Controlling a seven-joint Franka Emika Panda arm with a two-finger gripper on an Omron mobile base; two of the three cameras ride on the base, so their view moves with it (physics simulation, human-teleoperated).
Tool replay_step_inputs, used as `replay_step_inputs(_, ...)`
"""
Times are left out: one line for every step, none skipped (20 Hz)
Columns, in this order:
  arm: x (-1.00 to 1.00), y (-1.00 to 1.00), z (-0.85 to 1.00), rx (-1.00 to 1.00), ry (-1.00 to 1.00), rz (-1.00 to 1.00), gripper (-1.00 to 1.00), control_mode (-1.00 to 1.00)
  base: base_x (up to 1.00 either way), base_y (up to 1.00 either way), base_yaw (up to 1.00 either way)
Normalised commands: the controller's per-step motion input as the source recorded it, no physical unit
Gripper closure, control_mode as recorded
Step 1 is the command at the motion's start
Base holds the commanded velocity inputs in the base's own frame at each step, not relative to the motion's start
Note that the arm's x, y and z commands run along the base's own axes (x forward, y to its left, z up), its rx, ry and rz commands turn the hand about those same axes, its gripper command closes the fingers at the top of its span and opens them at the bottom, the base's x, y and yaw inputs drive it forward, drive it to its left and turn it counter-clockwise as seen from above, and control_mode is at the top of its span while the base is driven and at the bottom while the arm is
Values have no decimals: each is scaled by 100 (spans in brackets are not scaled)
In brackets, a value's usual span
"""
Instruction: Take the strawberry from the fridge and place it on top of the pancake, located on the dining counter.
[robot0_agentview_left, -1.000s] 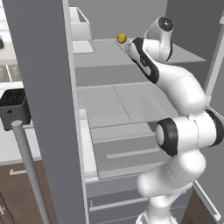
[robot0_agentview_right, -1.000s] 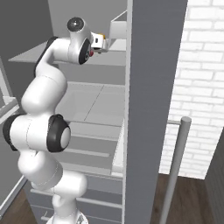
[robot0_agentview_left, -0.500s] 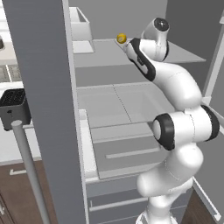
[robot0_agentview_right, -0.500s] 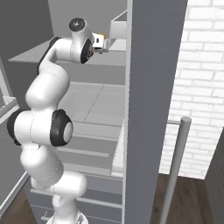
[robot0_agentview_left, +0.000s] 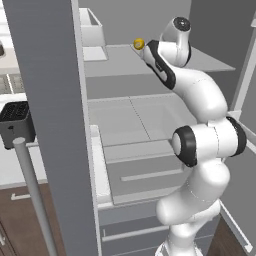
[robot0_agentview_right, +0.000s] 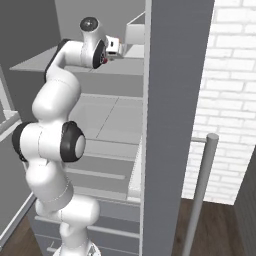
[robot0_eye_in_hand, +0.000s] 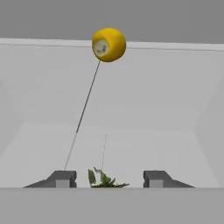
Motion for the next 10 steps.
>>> replay_step_inputs(0,0,-4,0,1,0,100,-100,0,0,0)
replay_step_inputs(-11,0,-4,0,0,0,100,-100,0,0,0)
replay_step_inputs(-22,0,-4,0,0,-1,100,-100,0,0,0)
replay_step_inputs(-31,0,-4,0,0,-3,100,-100,0,0,0)
replay_step_inputs(-35,0,-4,0,0,-5,100,-100,0,0,0)
replay_step_inputs(-43,0,-4,0,0,-7,100,-100,0,0,0)
replay_step_inputs(-46,0,-2,0,0,-8,100,-100,0,0,0)
replay_step_inputs(-64,0,0,0,-1,-18,100,-100,0,0,0)
replay_step_inputs(-64,0,0,0,-5,-19,100,-100,0,0,0)
replay_step_inputs(-73,0,0,2,-10,-19,100,-100,0,0,0)
